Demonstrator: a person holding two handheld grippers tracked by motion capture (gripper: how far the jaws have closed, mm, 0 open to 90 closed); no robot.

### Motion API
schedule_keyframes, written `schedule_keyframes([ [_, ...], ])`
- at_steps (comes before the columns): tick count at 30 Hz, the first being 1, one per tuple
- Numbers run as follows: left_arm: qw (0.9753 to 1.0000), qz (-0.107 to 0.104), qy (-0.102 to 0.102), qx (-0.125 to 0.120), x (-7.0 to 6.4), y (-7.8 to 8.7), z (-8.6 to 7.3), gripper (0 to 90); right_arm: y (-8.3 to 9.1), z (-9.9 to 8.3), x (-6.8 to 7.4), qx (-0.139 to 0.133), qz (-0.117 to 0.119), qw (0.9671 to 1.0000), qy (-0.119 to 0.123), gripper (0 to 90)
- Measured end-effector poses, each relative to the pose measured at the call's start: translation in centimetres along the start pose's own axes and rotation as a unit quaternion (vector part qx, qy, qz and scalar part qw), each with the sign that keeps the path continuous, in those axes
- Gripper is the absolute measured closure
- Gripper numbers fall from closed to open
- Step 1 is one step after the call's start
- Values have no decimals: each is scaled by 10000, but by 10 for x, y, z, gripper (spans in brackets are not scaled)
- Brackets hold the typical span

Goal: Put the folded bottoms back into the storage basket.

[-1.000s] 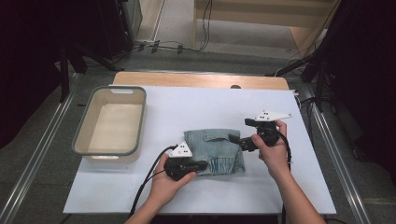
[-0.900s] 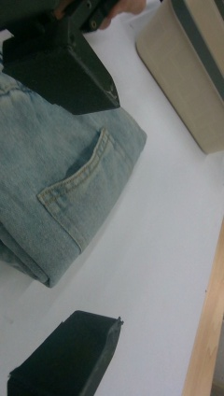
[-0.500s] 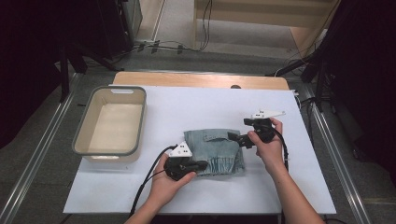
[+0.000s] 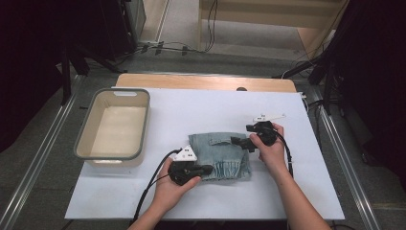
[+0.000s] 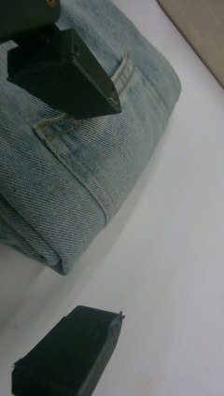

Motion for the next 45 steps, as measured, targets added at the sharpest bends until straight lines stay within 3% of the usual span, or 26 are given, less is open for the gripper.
schedule_keyframes([
  [5, 10000, -1, 8, -5, 0, 0, 0, 888, -11, -3, 0, 151, 95, 9998, -49, 18],
  [19, 10000, -5, -1, 0, 0, 0, 0, 889, -22, -13, -3, 189, 271, 9991, -269, 23],
  [24, 10000, -1, 3, 4, 0, 0, -1, 888, -22, -15, -1, 196, 233, 9992, -271, 28],
  [26, 10000, 0, 3, 5, 0, 0, -1, 888, -22, -16, 2, 250, 187, 9994, -149, 28],
  [30, 10000, 14, -9, 11, 0, 0, -1, 888, -22, -18, 10, 428, 291, 9986, -111, 30],
  [40, 10000, 11, -13, 18, 0, 0, -1, 889, -16, -22, 14, 474, 563, 9969, -275, 173],
  [45, 10000, -9, -9, 26, 0, 0, -1, 888, -8, -21, 16, 293, 670, 9971, -202, 238],
])
Point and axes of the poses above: each handheld gripper's, and its own axes: y roughly backward along the jaws, z roughly out of its top, x roughly to its left, the point moved 7 cm from there along -y, roughly forward along the jaws, and after that the axes turned 11 degrees about x, right-handed, at the moved point
